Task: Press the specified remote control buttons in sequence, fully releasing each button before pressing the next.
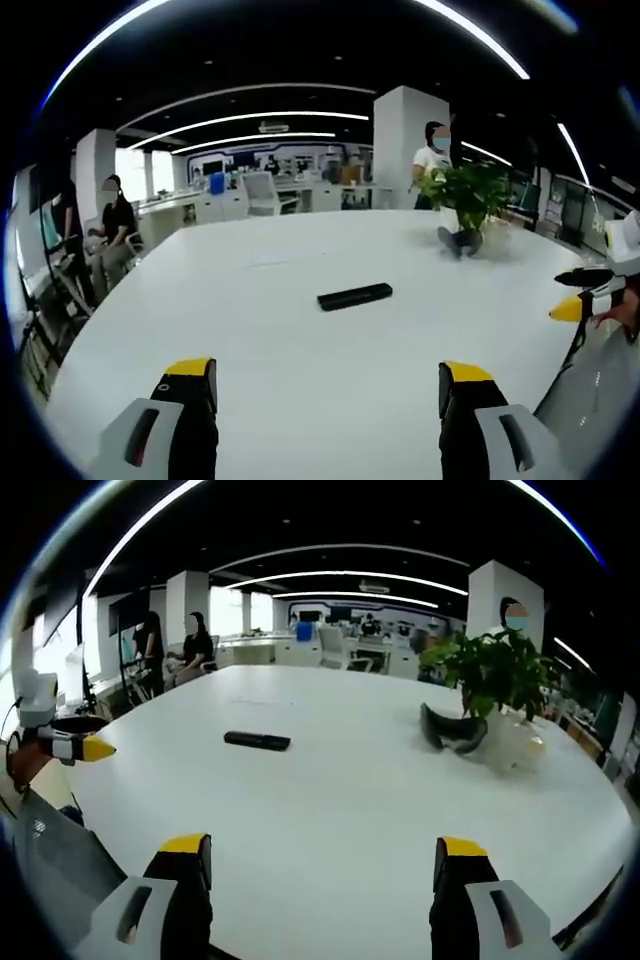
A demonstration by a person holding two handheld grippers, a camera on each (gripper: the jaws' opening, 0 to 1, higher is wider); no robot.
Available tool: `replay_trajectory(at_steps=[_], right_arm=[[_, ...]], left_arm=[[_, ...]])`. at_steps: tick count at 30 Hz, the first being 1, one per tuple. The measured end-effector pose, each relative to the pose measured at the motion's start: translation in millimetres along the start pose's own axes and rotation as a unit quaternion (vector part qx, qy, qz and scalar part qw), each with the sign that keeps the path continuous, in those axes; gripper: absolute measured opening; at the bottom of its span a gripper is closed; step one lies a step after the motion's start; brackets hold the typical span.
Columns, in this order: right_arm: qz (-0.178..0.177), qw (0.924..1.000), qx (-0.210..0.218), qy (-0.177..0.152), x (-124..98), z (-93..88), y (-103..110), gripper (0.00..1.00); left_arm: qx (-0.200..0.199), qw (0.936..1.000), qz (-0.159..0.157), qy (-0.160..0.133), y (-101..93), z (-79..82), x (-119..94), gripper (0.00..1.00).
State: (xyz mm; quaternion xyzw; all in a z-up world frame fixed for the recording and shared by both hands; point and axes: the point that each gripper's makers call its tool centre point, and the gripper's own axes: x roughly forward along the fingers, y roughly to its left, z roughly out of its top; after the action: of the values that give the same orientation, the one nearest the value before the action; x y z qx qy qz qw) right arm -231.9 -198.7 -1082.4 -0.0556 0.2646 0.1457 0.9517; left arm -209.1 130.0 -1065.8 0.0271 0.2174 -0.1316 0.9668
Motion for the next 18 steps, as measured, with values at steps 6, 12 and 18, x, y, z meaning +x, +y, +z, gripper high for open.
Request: replay_trajectory(at_steps=[6,12,18], right_arm=[[0.001,1.0,-0.002,0.006,1,-1.9,1,0.91],[0.005,0.9999,-0.006,0.012,2,-3.5,3,0.91],[0.003,0.9998,-0.005,0.017,4,-5.4,1,0.91]], left_arm=[[0.009,0.9999,-0.009,0.001,0.5,6.8,9,0.95],[0.029,0.9995,-0.015,0.005,5.9,14.7,21,0.95],[0.045,0.9987,-0.026,-0.001,8.9,27.5,38,0.95]])
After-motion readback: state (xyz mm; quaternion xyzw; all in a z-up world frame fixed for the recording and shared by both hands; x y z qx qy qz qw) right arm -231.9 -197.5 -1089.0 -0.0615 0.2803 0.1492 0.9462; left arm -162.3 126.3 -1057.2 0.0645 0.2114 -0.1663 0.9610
